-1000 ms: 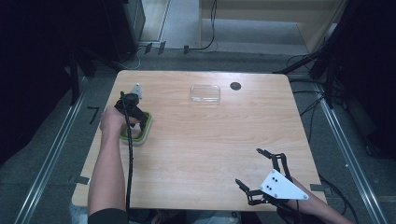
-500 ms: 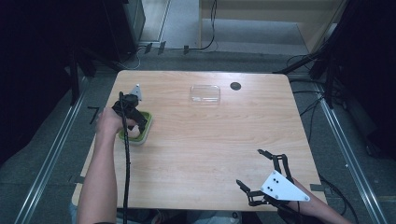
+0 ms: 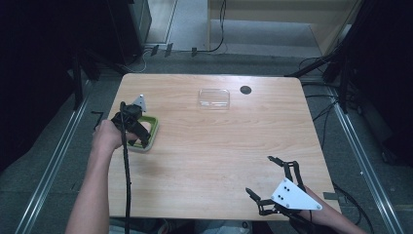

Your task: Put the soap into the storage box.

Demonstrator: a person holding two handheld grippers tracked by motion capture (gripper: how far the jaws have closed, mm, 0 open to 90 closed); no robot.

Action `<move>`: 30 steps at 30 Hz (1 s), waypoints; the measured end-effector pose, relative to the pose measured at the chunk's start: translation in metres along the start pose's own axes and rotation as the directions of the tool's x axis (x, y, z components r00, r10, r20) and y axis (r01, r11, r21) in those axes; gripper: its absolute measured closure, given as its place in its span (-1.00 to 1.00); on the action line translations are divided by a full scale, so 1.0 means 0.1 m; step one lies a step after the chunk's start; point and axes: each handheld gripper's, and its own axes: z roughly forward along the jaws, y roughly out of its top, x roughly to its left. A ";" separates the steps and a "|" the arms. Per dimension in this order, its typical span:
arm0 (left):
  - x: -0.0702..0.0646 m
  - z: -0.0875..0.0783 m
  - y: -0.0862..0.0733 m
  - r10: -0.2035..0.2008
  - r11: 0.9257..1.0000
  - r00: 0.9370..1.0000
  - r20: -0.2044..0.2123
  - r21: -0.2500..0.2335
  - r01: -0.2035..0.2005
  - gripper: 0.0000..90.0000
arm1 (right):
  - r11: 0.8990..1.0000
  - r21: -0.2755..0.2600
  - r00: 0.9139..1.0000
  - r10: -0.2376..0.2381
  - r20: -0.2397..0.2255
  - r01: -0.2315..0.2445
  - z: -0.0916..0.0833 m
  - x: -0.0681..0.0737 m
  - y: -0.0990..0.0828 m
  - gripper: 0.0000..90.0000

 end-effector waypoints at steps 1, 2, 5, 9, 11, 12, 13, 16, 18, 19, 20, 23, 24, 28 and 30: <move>-0.02 -0.01 -0.03 0.004 1.000 1.000 -0.003 -0.004 -0.004 -0.72 | 1.000 0.000 1.000 -0.001 0.000 0.001 0.00 0.00 0.00 -1.00; -0.03 -0.02 -0.05 0.008 1.000 1.000 -0.005 -0.004 -0.008 -0.72 | 1.000 0.000 1.000 -0.002 0.000 0.002 0.00 0.00 0.00 -1.00; -0.07 -0.06 -0.15 0.025 1.000 1.000 -0.011 -0.008 -0.025 -0.73 | 1.000 0.000 1.000 -0.004 0.000 0.004 0.00 0.00 0.00 -1.00; -0.11 -0.07 -0.22 0.037 0.999 0.999 -0.020 -0.005 -0.037 -0.74 | 1.000 0.001 1.000 -0.005 -0.001 0.005 0.00 0.00 0.00 -1.00; -0.15 -0.09 -0.30 0.049 0.999 0.999 -0.021 -0.010 -0.049 -0.74 | 1.000 0.001 1.000 -0.005 -0.001 0.005 0.00 0.00 0.00 -1.00; -0.15 -0.09 -0.30 0.049 0.999 0.999 -0.021 -0.010 -0.049 -0.74 | 1.000 0.001 1.000 -0.005 0.000 0.005 0.01 0.00 0.00 -1.00; -0.17 -0.10 -0.32 0.052 0.999 0.998 -0.025 -0.013 -0.052 -0.74 | 1.000 0.001 1.000 -0.005 -0.001 0.005 0.00 0.00 0.00 -1.00; -0.22 -0.14 -0.40 0.067 0.997 0.997 -0.027 -0.027 -0.068 -0.75 | 1.000 0.001 1.000 -0.006 0.000 0.006 0.01 0.01 0.00 -1.00; -0.26 -0.17 -0.45 0.080 0.996 0.997 -0.019 -0.037 -0.080 -0.74 | 1.000 0.002 1.000 -0.006 0.000 0.006 0.01 0.01 0.00 -1.00; -0.30 -0.18 -0.50 0.094 0.995 0.995 -0.024 -0.034 -0.094 -0.74 | 1.000 0.001 1.000 -0.008 0.001 0.008 0.01 0.01 0.00 -1.00; -0.30 -0.18 -0.50 0.094 0.995 0.995 -0.024 -0.034 -0.094 -0.74 | 1.000 0.001 1.000 -0.008 0.001 0.008 0.01 0.01 0.00 -1.00; -0.38 -0.18 -0.60 0.113 0.993 0.993 -0.031 -0.037 -0.114 -0.75 | 1.000 0.002 1.000 -0.007 0.000 0.007 0.01 0.01 0.00 -1.00; -0.38 -0.18 -0.60 0.113 0.993 0.993 -0.031 -0.037 -0.114 -0.75 | 1.000 0.003 1.000 -0.006 0.000 0.006 0.01 0.01 0.00 -1.00; -0.44 -0.16 -0.72 0.126 0.991 0.991 -0.039 -0.034 -0.127 -0.75 | 1.000 0.003 1.000 -0.006 0.001 0.006 0.01 0.01 0.00 -1.00; -0.45 -0.14 -0.77 0.125 0.991 0.991 -0.039 -0.043 -0.127 -0.75 | 1.000 0.005 1.000 -0.006 0.001 0.006 0.01 0.01 0.00 -1.00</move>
